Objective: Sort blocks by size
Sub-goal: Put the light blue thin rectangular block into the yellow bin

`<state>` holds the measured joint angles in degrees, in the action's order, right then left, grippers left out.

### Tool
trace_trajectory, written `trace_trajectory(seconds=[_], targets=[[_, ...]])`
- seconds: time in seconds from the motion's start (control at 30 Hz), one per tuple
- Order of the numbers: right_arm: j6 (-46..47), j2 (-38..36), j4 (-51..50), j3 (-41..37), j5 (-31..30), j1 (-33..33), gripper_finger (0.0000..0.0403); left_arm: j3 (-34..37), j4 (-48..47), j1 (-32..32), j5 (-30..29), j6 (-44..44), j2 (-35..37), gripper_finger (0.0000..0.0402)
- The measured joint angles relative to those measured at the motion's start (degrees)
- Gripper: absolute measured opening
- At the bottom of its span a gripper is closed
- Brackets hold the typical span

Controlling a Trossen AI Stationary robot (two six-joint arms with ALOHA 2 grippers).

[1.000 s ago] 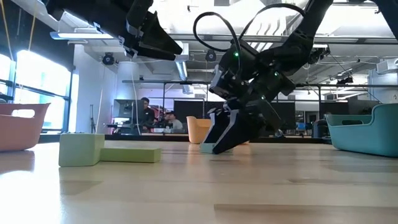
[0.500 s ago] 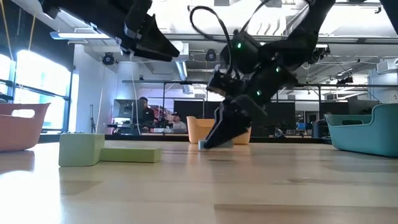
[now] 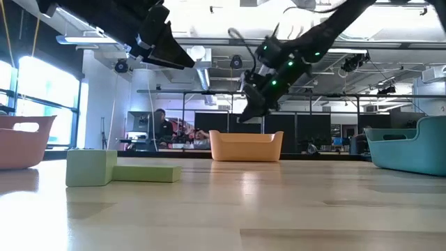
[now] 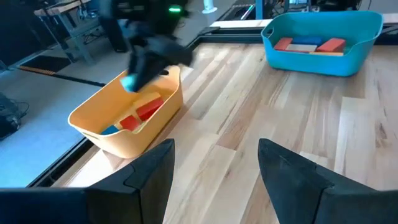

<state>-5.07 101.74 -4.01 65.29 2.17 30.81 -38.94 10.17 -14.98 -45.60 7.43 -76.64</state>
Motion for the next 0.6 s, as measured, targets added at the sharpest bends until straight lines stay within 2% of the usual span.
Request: trace_trajectory(seconds=[0.1,0.3,0.4,0.6], targets=[[-2.05,5.55,-7.82,8.64,2.88,4.28,0.0125,0.00,-0.02,0.36,0.02,-0.01,0.00,0.0218],[-6.71,16.92,-17.92,22.43,3.08,6.01,0.0125,0.00,-0.09,0.72,0.00,0.65,0.00,0.0218],[-7.48,19.66,-19.47,25.84,2.83,5.88,0.0125,0.00,-0.11,0.72,0.00,1.36,0.00,0.0218],[-7.46,20.56,-19.32,26.69,2.75,5.46,0.0135,0.00,-0.10,0.70,0.00,2.23,0.00,0.0218]])
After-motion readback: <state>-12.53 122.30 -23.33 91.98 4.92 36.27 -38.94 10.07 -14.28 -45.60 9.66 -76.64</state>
